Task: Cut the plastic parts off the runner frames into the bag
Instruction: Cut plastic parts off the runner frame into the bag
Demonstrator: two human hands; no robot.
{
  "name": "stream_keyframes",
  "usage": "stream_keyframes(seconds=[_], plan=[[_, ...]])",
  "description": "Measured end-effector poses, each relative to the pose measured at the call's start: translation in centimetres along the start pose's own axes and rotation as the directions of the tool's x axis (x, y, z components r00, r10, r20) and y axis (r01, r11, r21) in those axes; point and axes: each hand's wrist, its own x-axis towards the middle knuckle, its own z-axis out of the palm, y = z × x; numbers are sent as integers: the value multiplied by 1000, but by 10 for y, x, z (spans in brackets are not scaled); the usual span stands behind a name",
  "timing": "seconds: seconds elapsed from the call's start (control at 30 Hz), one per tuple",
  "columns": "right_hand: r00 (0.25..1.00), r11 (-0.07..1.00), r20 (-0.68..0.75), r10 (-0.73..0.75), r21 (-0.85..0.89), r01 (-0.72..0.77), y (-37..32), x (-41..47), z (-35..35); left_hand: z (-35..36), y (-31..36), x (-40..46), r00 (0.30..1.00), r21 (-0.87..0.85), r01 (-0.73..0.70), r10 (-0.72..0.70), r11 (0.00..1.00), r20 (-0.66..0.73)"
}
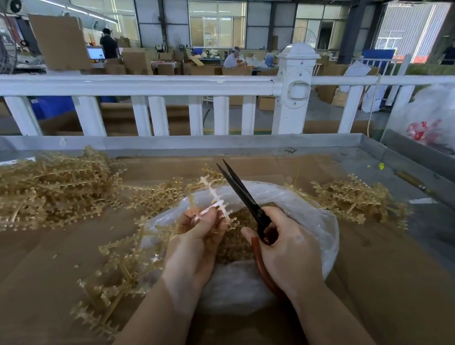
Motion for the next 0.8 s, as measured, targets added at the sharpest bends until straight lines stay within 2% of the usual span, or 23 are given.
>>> stream_keyframes(seconds=[0.27,0.43,0.67,0.8], plan=[[995,999,97,-30,-30,33,-2,-3,-2,2,2,-2,1000,-117,-6,6,993,2],[992,997,117,-46,-56,53,-3,-4,-2,3,5,-3,1000,-80,-24,23,997,-10],[985,996,166,-42,-68,54,-3,-4,-2,5,3,-7,997,39,-52,50,998,52],[988,997,154,-27,-61,37,-2,-4,-2,5,1,-7,997,21,-68,67,997,34]])
